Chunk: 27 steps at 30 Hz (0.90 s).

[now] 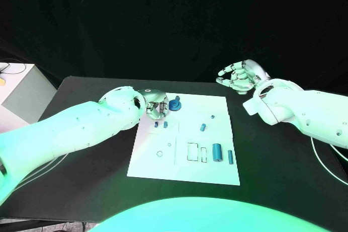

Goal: Assemble the parts on the task board

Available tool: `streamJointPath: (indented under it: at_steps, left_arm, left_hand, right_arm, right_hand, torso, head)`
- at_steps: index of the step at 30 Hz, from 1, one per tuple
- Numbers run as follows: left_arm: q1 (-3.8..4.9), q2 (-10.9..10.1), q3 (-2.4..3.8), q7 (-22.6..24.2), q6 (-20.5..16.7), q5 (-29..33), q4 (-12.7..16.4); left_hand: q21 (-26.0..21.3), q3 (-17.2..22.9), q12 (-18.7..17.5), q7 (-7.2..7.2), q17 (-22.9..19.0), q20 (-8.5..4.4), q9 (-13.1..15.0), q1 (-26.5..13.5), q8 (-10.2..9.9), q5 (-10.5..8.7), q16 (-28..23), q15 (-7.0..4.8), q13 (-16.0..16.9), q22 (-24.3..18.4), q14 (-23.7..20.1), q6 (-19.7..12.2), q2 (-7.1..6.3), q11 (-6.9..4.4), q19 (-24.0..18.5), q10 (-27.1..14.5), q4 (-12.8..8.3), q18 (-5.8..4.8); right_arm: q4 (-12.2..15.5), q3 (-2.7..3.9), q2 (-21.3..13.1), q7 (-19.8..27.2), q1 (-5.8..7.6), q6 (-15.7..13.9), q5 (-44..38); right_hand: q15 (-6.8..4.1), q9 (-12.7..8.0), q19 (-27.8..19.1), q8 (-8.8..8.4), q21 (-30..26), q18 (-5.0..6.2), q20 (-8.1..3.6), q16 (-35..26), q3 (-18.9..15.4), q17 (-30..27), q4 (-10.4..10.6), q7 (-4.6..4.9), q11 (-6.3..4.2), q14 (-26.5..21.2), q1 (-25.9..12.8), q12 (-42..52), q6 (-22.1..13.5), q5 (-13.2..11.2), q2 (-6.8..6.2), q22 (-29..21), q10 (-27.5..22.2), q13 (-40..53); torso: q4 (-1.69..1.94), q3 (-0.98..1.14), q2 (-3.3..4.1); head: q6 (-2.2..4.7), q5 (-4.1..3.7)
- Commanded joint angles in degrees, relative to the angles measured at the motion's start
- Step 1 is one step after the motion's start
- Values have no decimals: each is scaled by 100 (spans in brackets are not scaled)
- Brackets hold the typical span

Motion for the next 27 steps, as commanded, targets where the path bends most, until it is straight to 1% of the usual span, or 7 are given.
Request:
streamJointPath:
  at_steps: [1, 6, 12, 24, 27]
  left_arm:
    - [-20, 36, -42, 14, 91, -36, -5]
    - [-20, 55, -73, 25, 137, -33, -8]
    - [-20, 54, -90, 11, 213, -37, -10]
    - [-23, 5, -97, -19, 190, -69, 16]
    - [-26, -13, -97, -20, 163, -72, 29]
  left_hand:
    - [-36, -35, -46, 21, -15, -1, -6, -66, -33, -5, -10, 11, -3, -19, -50, -21, 14, 1, -52, 18, 6, -80]
    - [-67, -77, -91, 19, -58, 6, 3, -118, -66, -5, -22, 17, 5, -53, -78, -31, -3, 3, -84, 10, 28, -75]
    - [-79, -106, -89, 2, -81, 6, 30, -119, -59, -4, -26, 8, 33, -61, -94, 28, 3, -14, -92, 49, 19, -72]
    - [-98, -128, -76, -7, -98, 1, 44, -115, -62, -4, -29, 1, 58, -84, -106, 53, 0, -25, -110, 68, 6, -65]
    - [-105, -132, -75, -8, -110, -1, 44, -113, -69, -3, -33, 0, 63, -94, -113, 48, -3, -26, -118, 66, 2, -63]
  right_arm:
    - [5, 2, -1, 58, -2, 39, -13]
    - [7, 2, -4, 57, -2, 41, -13]
    - [7, 2, -7, 58, -2, 40, -13]
    - [4, 2, -17, 61, -2, 34, -12]
    - [3, 2, -19, 62, -2, 33, -12]
  right_hand:
    - [28, 5, 10, 30, 1, 86, -16, -19, 17, 462, 28, 4, -4, 252, 49, -25, -41, 31, 3, 407, -2, -2]
    - [28, 5, 10, 30, 1, 86, -16, -19, 17, 462, 28, 4, -4, 252, 49, -25, -41, 31, 3, 407, -2, -2]
    - [28, 5, 10, 30, 1, 86, -16, -19, 17, 462, 28, 4, -4, 252, 49, -25, -41, 31, 3, 407, -2, -2]
    - [28, 5, 10, 30, 1, 86, -16, -19, 17, 462, 28, 4, -4, 252, 49, -25, -41, 31, 3, 407, -2, -2]
    - [28, 5, 10, 30, 1, 86, -16, -19, 17, 462, 28, 4, -4, 252, 49, -25, -41, 31, 3, 407, -2, -2]
  torso:
    - [-1, -2, 2]
    - [2, -1, 1]
    - [5, -2, 0]
    - [9, -7, 0]
    - [8, -4, 1]
  head:
    - [-1, -17]
    - [-1, -23]
    - [-1, -29]
    - [-1, -21]
    - [-1, -19]
